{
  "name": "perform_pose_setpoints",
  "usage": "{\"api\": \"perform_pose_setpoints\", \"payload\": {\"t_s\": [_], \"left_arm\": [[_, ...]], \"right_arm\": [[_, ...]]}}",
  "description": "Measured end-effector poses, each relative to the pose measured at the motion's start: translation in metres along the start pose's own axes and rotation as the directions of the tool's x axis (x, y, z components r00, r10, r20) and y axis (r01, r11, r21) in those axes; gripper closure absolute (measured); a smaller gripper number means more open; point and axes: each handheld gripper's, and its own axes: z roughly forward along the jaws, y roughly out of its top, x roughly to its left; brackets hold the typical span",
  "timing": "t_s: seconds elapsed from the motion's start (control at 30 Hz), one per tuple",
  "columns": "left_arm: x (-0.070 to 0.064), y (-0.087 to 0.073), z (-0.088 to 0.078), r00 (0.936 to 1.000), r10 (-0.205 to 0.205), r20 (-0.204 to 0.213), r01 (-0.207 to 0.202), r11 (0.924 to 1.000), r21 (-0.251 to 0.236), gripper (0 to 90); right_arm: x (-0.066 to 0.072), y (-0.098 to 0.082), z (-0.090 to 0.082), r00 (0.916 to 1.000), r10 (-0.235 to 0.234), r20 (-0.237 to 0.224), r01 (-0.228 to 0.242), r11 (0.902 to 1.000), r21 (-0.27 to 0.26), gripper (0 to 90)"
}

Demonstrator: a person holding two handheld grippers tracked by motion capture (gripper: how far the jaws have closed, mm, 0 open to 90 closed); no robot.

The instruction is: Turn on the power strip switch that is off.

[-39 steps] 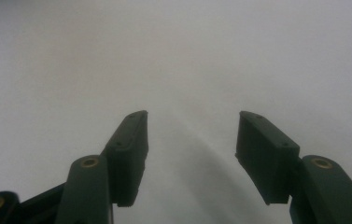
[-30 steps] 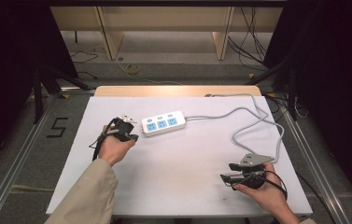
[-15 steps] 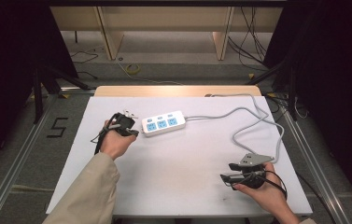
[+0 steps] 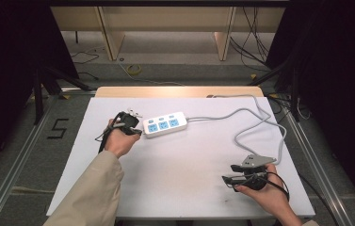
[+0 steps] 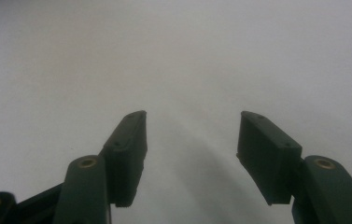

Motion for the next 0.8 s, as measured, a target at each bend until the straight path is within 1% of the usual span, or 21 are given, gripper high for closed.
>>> {"api": "perform_pose_setpoints", "payload": {"t_s": [0.07,0.27,0.47,0.5,0.57,0.63,0.8], "left_arm": [[0.000,0.002,0.001,1.0000,-0.003,-0.002,0.003,1.0000,-0.001,89.8],[0.000,0.006,0.002,0.9999,0.009,-0.006,-0.009,0.9999,0.006,89.8],[0.001,0.010,0.003,0.9999,0.008,-0.010,-0.008,0.9999,0.009,89.8],[0.001,0.011,0.003,0.9998,0.014,-0.011,-0.014,0.9998,0.012,89.8],[0.001,0.013,0.003,0.9999,0.011,-0.012,-0.011,0.9999,0.010,89.8],[0.002,0.016,0.003,0.9998,0.016,-0.011,-0.016,0.9998,0.013,89.8],[0.002,0.017,0.006,0.9998,0.013,-0.012,-0.013,0.9997,0.021,89.8]], "right_arm": [[0.000,0.000,0.000,1.0000,0.000,0.000,0.000,1.0000,0.000,43.2],[0.000,0.000,0.000,1.0000,-0.002,0.001,0.002,1.0000,0.000,43.0],[0.000,0.000,0.000,1.0000,-0.006,0.000,0.006,1.0000,0.000,43.0],[0.000,0.000,0.000,1.0000,-0.006,-0.001,0.006,1.0000,0.000,43.0],[0.000,0.000,0.000,1.0000,-0.005,-0.001,0.005,1.0000,0.000,43.0],[0.000,0.000,0.001,1.0000,-0.007,-0.002,0.007,1.0000,0.000,43.0],[0.000,0.000,0.001,0.9999,-0.009,-0.006,0.009,0.9999,0.005,43.0]]}}
